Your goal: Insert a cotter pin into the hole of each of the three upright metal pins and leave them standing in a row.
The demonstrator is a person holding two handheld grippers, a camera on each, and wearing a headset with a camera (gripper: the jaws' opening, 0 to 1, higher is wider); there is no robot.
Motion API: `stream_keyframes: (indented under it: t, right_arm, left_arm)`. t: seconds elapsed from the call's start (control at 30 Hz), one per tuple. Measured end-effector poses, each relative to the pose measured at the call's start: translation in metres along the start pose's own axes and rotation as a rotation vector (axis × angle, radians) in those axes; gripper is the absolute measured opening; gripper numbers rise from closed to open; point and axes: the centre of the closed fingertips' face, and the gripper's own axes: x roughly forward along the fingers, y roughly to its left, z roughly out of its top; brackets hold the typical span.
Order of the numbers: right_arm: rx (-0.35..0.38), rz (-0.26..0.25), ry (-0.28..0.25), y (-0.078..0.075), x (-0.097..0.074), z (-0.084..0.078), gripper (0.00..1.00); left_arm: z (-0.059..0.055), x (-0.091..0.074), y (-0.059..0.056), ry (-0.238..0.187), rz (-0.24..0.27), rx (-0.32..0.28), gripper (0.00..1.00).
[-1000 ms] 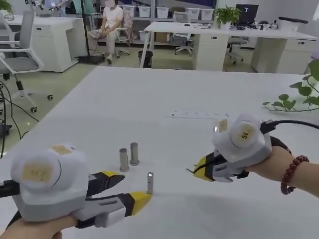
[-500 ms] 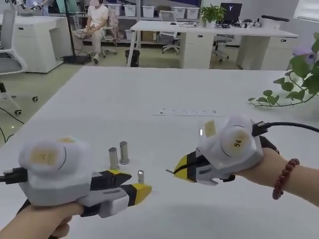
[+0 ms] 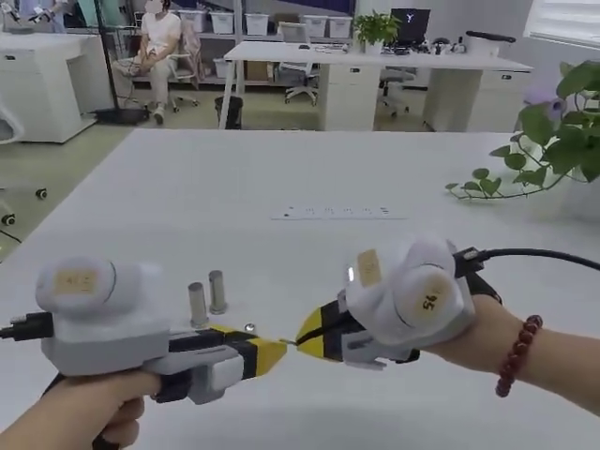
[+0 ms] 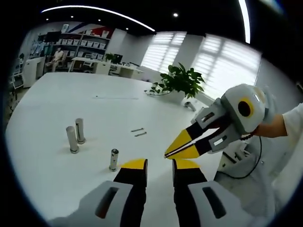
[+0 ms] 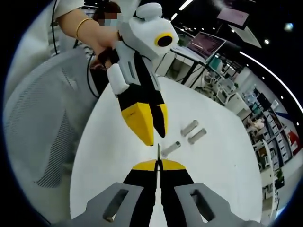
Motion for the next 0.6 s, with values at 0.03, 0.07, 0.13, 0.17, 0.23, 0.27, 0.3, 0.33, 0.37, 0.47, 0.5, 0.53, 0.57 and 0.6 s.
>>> stream_keyframes:
  t: [0.03,0.07,0.13,0.17,0.23,0.27,0.3,0.33,0.37,0.47,0.5,0.53,0.57,0.6]
  right_arm:
    - [-0.001,0.001,-0.007,0.0005,-0.0003,0.0021,0.01]
    - [-0.002,0.002,-0.008,0.001,-0.0005,0.0032,0.01]
    - [-0.018,-0.002,-0.01,0.0015,-0.0003,0.0056,0.01]
    - [-0.021,-0.001,-0.011,0.0017,-0.0001,0.0061,0.01]
    - [-0.022,0.001,-0.015,0.0021,0.0001,0.0074,0.01]
    - [-0.022,0.002,-0.017,0.0025,0.0004,0.0078,0.01]
    - [-0.028,0.002,-0.017,0.0027,0.0006,0.0083,0.01]
    - [-0.031,0.003,-0.016,0.0029,0.0007,0.0085,0.01]
    - [-0.035,0.004,-0.017,0.003,0.0008,0.0091,0.01]
    - [-0.047,0.007,-0.015,0.0036,0.0014,0.0094,0.01]
    - [-0.05,0.008,-0.015,0.0037,0.0015,0.0096,0.01]
    - [-0.056,0.009,-0.014,0.0038,0.002,0.0095,0.01]
    - [-0.059,0.009,-0.014,0.0038,0.0022,0.0095,0.01]
    - [-0.067,0.012,-0.014,0.0043,0.0025,0.0097,0.01]
  left_arm:
    - [-0.0005,0.0005,-0.0005,0.004,-0.002,-0.001,0.17]
    - [-0.0007,0.0007,-0.0006,0.005,-0.003,-0.002,0.17]
    - [-0.0019,0.0019,-0.0007,0.013,-0.005,-0.001,0.16]
    - [-0.0018,0.0027,-0.0005,0.013,-0.009,-0.004,0.14]
    - [-0.0025,0.0033,-0.0019,0.014,-0.019,-0.014,0.12]
    - [-0.003,0.0035,-0.0024,0.016,-0.022,-0.015,0.11]
    - [-0.004,0.0038,-0.0028,0.02,-0.026,-0.015,0.1]
    - [-0.0049,0.004,-0.0032,0.024,-0.028,-0.014,0.09]
    - [-0.0059,0.0044,-0.0029,0.03,-0.031,-0.015,0.07]
    - [-0.0061,0.0049,-0.0033,0.033,-0.044,-0.02,0.05]
    - [-0.0059,0.005,-0.0036,0.033,-0.046,-0.02,0.05]
    - [-0.0057,0.0052,-0.0036,0.033,-0.047,-0.018,0.04]
    - [-0.0058,0.0054,-0.0035,0.035,-0.048,-0.016,0.04]
    - [-0.0059,0.0058,-0.0033,0.038,-0.052,-0.017,0.04]
